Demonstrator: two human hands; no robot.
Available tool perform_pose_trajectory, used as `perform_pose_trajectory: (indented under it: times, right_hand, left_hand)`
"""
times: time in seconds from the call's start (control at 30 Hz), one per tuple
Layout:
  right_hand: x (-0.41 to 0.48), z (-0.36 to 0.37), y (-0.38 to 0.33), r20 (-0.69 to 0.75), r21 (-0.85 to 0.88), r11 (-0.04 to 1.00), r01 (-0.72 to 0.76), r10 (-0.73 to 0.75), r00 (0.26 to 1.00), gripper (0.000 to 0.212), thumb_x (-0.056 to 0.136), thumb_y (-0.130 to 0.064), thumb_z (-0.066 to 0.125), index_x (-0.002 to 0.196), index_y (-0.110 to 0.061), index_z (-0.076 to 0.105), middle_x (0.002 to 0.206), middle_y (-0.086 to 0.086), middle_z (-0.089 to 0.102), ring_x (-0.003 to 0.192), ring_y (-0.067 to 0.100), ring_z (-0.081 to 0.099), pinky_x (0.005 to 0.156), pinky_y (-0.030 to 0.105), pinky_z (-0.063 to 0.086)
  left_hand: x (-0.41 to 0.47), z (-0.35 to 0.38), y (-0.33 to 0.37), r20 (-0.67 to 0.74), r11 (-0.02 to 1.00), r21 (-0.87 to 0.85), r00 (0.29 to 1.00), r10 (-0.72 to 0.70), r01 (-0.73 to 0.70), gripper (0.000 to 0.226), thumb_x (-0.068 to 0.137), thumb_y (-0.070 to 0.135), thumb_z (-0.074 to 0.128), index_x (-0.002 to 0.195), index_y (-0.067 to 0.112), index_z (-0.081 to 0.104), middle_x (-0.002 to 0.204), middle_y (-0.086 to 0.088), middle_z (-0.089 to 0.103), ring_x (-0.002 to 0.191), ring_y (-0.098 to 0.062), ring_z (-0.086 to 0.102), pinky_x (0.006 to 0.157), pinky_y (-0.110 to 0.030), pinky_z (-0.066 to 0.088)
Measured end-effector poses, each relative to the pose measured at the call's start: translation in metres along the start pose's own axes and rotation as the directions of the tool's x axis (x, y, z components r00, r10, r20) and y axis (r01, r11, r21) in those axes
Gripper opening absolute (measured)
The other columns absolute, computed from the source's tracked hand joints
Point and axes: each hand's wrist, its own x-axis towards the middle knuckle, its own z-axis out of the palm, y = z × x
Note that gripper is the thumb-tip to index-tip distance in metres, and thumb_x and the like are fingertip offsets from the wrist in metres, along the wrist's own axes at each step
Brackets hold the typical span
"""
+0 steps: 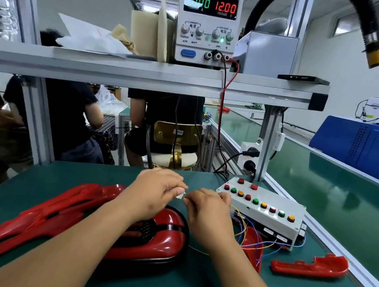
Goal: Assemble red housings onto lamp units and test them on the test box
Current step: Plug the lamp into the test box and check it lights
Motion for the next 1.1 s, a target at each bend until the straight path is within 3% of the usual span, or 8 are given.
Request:
perform_pose_trajectory:
  times: [0.13,0.27,0.5,0.67,0.83,0.93,1.03,1.1]
  right_hand:
    - [-0.002,-0.001,0.006,0.035,-0.188,0.97,-0.151,0.16,0.986,0.022,0.095,-0.032,0.046,0.096,-0.027,0.067,0.096,-0.009,0.062,0.101,0.016,0.053,0.085,0.035,0.015]
    - [-0.001,0.0,0.006,0.081,-0.314,0.919,-0.239,0.277,0.958,0.033,0.08,-0.019,0.051,0.107,-0.028,0.069,0.133,-0.009,0.054,0.128,0.017,0.038,0.099,0.04,0.002]
    - [0.0,-0.002,0.002,0.159,-0.358,0.892,-0.275,0.349,0.924,0.038,0.084,-0.023,0.052,0.12,-0.015,0.06,0.133,0.002,0.055,0.126,0.024,0.046,0.108,0.039,0.02]
    - [-0.003,-0.003,-0.008,0.34,-0.36,0.895,-0.263,0.388,0.857,0.01,0.091,-0.027,0.05,0.086,-0.018,0.053,0.104,0.006,0.066,0.101,0.026,0.06,0.089,0.036,0.039]
    - [0.001,-0.005,-0.006,0.36,-0.33,0.894,-0.303,0.416,0.835,0.015,0.092,-0.023,0.05,0.078,-0.017,0.047,0.095,0.007,0.064,0.096,0.026,0.062,0.085,0.031,0.044]
    - [0.006,-0.013,0.005,0.269,-0.315,0.893,-0.32,0.408,0.873,0.013,0.093,-0.024,0.049,0.083,-0.017,0.053,0.09,0.004,0.058,0.095,0.024,0.06,0.079,0.029,0.047]
    - [0.017,-0.014,0.018,0.254,-0.377,0.866,-0.327,0.437,0.863,0.035,0.098,-0.038,0.042,0.118,-0.013,0.056,0.128,0.008,0.054,0.128,0.027,0.045,0.102,0.04,0.041]
    - [0.024,-0.008,0.029,0.306,-0.4,0.857,-0.327,0.461,0.833,0.058,0.101,-0.048,0.03,0.15,-0.017,0.028,0.159,0.006,0.024,0.149,0.027,0.014,0.117,0.047,0.02]
  left_hand:
    - [-0.025,-0.01,-0.007,-0.152,0.998,-0.059,0.988,-0.026,0.017,0.038,0.1,0.025,0.051,0.137,0.034,0.053,0.135,0.021,0.044,0.129,-0.003,0.035,0.113,-0.029,0.025]
    - [-0.062,-0.021,-0.04,-0.303,0.953,-0.161,0.906,-0.295,0.257,0.031,0.096,0.011,0.055,0.122,0.024,0.066,0.123,0.005,0.055,0.118,-0.01,0.047,0.106,-0.031,0.034]
    - [-0.1,-0.002,-0.058,-0.017,0.608,-0.432,0.668,-0.744,0.666,0.037,0.102,0.036,0.042,0.128,0.017,0.06,0.13,-0.006,0.059,0.121,-0.026,0.052,0.092,-0.034,0.035]
    - [-0.098,0.012,-0.058,0.123,0.464,-0.608,0.654,-0.747,0.644,0.031,0.102,0.043,0.037,0.083,0.031,0.058,0.093,0.012,0.057,0.086,-0.008,0.052,0.087,-0.033,0.035]
    - [-0.095,0.024,-0.055,0.02,0.427,-0.693,0.608,-0.793,0.58,0.038,0.104,0.031,0.039,0.132,0.014,0.057,0.128,-0.005,0.059,0.122,-0.025,0.051,0.105,-0.038,0.036]
    - [-0.094,0.03,-0.053,-0.046,0.458,-0.705,0.609,-0.791,0.542,0.041,0.104,0.029,0.038,0.137,0.011,0.054,0.137,-0.011,0.057,0.129,-0.028,0.048,0.108,-0.039,0.033]
    - [-0.091,0.03,-0.055,-0.075,0.445,-0.737,0.592,-0.803,0.509,0.043,0.104,0.029,0.04,0.14,0.009,0.051,0.143,-0.012,0.052,0.135,-0.028,0.043,0.111,-0.037,0.028]
    - [-0.089,0.032,-0.058,-0.059,0.422,-0.763,0.598,-0.8,0.49,0.043,0.103,0.032,0.041,0.14,0.011,0.052,0.143,-0.01,0.052,0.135,-0.027,0.043,0.113,-0.038,0.028]
